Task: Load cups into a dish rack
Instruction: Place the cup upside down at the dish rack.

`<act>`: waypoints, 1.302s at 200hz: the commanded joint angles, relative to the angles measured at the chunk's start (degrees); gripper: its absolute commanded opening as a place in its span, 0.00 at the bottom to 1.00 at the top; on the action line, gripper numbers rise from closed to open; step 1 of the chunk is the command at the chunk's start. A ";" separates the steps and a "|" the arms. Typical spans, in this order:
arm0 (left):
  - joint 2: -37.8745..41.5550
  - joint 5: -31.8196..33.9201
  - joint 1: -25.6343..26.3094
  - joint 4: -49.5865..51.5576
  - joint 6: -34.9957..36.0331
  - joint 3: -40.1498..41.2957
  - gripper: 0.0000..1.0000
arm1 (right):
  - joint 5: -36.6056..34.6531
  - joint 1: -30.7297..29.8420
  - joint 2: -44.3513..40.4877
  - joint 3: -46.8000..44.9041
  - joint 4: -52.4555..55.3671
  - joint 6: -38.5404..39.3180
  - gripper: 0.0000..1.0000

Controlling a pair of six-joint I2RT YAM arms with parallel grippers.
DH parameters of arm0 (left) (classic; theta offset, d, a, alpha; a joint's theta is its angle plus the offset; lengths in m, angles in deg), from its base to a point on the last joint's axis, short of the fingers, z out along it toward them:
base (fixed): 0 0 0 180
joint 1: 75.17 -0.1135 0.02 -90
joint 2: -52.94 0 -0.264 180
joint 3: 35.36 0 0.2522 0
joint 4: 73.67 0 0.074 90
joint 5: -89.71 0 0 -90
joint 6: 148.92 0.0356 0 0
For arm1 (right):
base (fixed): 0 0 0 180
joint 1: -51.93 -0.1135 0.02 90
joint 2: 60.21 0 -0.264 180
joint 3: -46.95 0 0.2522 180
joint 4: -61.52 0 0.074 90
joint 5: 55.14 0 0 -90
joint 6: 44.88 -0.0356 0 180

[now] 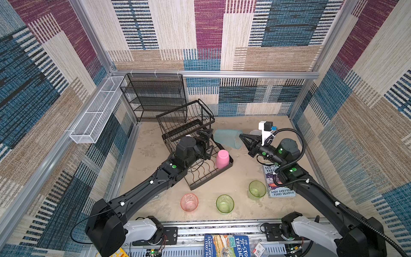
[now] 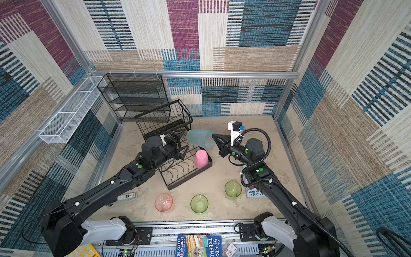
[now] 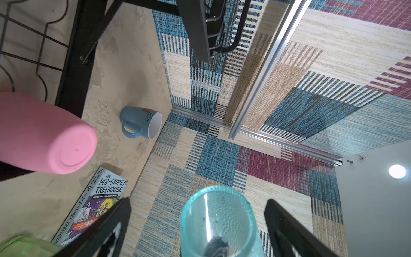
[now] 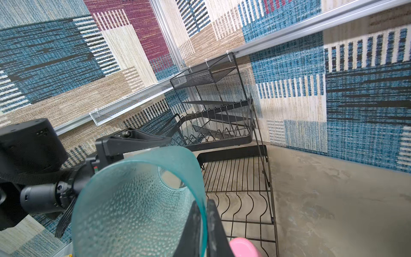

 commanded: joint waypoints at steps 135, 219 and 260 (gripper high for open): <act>-7.92 -5.53 1.57 -9.04 -5.12 -4.91 0.92 | 3.39 -0.02 2.20 -0.31 -4.34 0.01 0.00; -9.66 -2.77 3.95 -12.65 -7.14 -4.73 0.90 | 1.43 -0.06 2.36 -1.62 -6.10 0.53 0.00; -9.56 -1.27 4.48 -13.51 -7.54 -3.97 0.86 | 1.76 -0.04 2.80 -1.80 -6.66 0.45 0.00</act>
